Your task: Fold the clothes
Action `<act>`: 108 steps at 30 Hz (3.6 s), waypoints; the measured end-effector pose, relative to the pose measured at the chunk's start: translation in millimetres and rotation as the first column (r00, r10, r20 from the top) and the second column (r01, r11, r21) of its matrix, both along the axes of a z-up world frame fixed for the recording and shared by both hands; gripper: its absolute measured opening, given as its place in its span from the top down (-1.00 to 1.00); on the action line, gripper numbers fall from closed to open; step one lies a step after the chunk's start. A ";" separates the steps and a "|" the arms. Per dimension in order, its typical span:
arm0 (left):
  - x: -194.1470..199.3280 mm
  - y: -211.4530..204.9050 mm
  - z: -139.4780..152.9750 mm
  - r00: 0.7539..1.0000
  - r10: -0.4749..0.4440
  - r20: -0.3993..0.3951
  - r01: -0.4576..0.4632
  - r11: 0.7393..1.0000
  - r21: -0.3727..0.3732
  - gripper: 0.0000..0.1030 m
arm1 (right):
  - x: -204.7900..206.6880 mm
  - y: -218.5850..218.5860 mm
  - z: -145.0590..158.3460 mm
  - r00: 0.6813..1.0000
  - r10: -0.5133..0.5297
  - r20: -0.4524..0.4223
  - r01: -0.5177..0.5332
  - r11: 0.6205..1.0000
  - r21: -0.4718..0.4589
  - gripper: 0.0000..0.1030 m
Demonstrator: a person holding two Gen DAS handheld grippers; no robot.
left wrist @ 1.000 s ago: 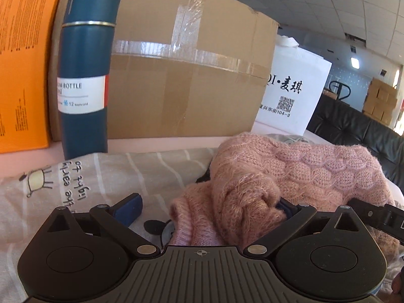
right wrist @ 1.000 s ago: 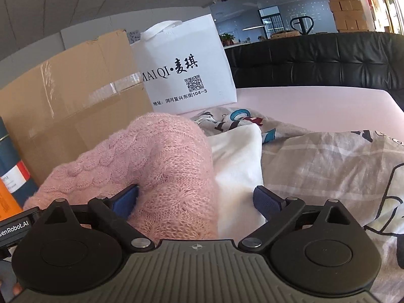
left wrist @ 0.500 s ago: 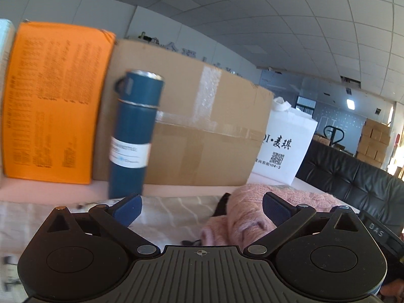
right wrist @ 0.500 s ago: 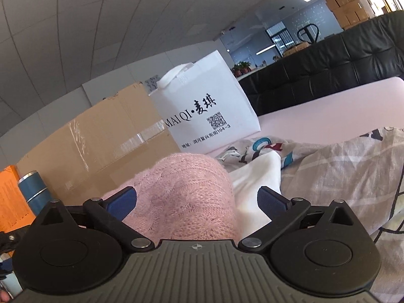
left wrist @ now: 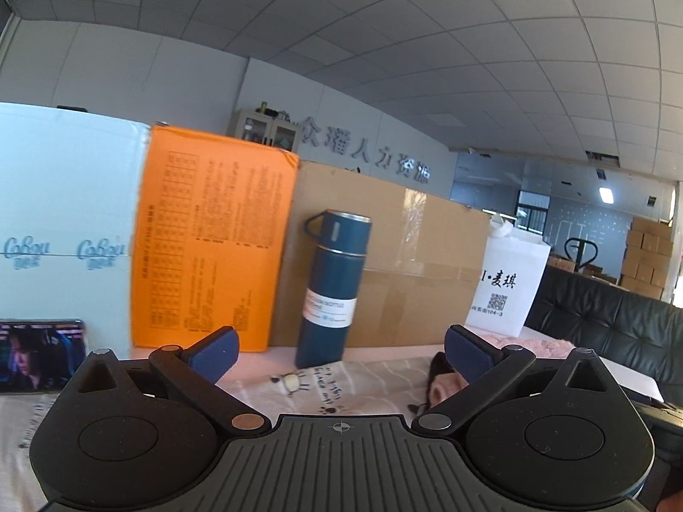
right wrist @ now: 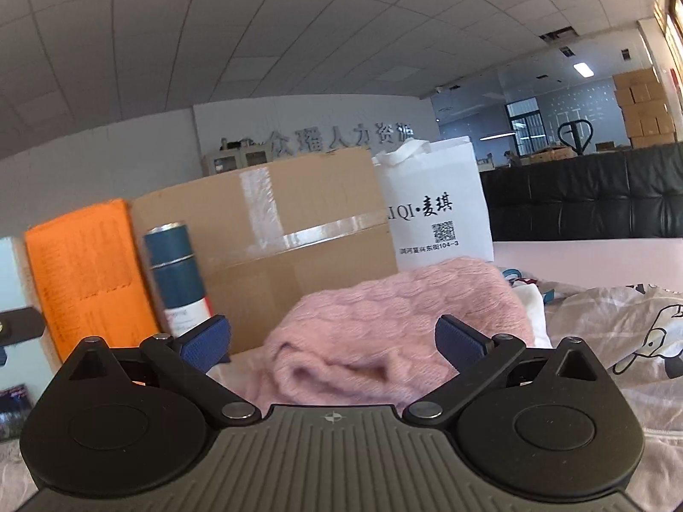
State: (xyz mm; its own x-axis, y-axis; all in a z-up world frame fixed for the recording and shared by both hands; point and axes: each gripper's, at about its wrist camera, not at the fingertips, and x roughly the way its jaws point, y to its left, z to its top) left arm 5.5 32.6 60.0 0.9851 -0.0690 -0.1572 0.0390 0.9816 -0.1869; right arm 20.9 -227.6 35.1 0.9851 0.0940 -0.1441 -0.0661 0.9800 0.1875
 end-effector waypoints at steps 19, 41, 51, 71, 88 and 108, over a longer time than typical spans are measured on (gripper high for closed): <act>-18.5 14.4 -60.4 0.993 0.037 0.112 -0.049 0.994 0.103 -1.00 | -27.4 72.7 -34.6 0.982 -0.189 -0.020 0.187 0.979 -0.079 -1.00; -29.4 9.5 -61.1 0.986 0.028 0.165 -0.052 0.988 0.143 -1.00 | -26.6 70.3 -37.7 0.973 -0.232 0.018 0.233 0.968 -0.091 -1.00; -29.3 8.3 -60.8 0.985 0.020 0.172 -0.046 0.988 0.149 -1.00 | -24.1 71.5 -37.8 0.975 -0.222 0.006 0.221 0.970 -0.100 -1.00; -28.9 8.1 -60.9 0.986 0.021 0.167 -0.046 0.988 0.149 -1.00 | -23.7 72.5 -38.2 0.976 -0.218 0.002 0.218 0.971 -0.098 -1.00; -28.1 6.6 -61.6 0.987 -0.015 0.160 -0.010 0.988 0.154 -1.00 | -22.6 71.9 -38.2 0.976 -0.217 -0.002 0.216 0.971 -0.098 -1.00; -27.9 5.8 -61.1 0.987 -0.008 0.160 -0.018 0.987 0.162 -1.00 | -21.8 71.1 -38.6 0.975 -0.222 -0.008 0.220 0.971 -0.097 -1.00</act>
State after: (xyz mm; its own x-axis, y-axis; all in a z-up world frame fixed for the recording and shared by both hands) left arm -22.4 38.4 -1.1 0.9987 -0.0505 -0.0064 0.0504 0.9986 -0.0167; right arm -0.9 -156.5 -3.6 0.9770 -0.1403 -0.1608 0.1564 0.9834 0.0924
